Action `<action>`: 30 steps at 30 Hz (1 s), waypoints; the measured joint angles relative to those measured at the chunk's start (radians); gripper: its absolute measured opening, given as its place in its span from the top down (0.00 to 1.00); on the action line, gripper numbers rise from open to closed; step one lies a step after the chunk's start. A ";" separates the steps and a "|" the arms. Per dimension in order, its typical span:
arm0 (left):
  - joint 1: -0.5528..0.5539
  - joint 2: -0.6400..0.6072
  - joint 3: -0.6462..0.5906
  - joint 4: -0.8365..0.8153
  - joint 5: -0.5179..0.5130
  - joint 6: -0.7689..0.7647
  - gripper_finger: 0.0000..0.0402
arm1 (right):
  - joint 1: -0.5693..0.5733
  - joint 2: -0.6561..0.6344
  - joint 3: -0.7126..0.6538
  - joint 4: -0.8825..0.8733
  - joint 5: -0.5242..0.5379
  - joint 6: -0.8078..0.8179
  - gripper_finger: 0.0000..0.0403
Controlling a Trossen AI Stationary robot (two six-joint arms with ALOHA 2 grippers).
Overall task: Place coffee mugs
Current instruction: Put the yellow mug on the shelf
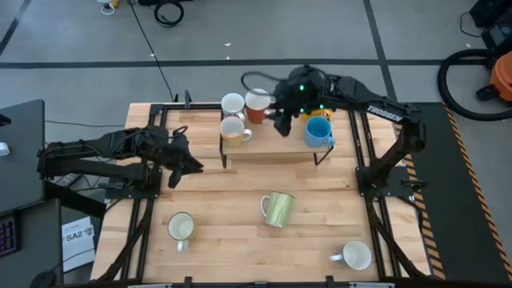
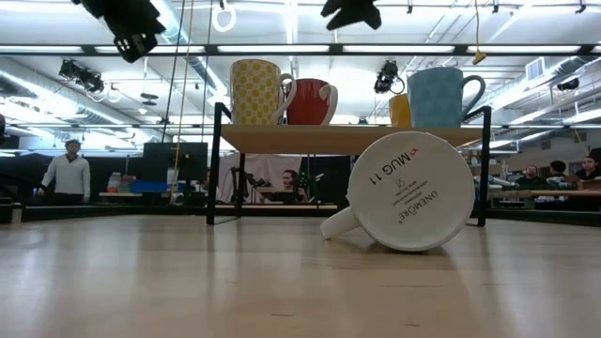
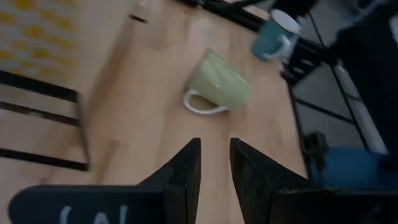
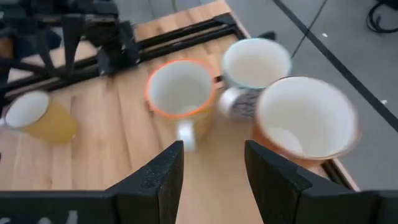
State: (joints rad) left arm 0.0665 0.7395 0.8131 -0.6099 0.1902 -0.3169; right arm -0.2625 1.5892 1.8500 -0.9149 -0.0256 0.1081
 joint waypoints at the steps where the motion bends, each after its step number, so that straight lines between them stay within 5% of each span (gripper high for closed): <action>1: -0.024 0.001 0.000 0.000 0.002 -0.011 0.77 | 0.023 0.002 0.000 -0.002 0.016 0.000 0.57; 16: -0.459 0.190 0.001 0.018 -0.057 -0.014 0.77 | 0.221 0.012 0.000 -0.008 0.111 0.029 0.57; 30: -0.555 0.305 0.001 -0.160 -0.119 -0.065 0.77 | 0.279 0.012 0.000 -0.007 0.112 0.031 0.56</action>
State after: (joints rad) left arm -0.4890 1.0446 0.8143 -0.7698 0.0714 -0.3820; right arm 0.0161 1.6009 1.8498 -0.9222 0.0860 0.1390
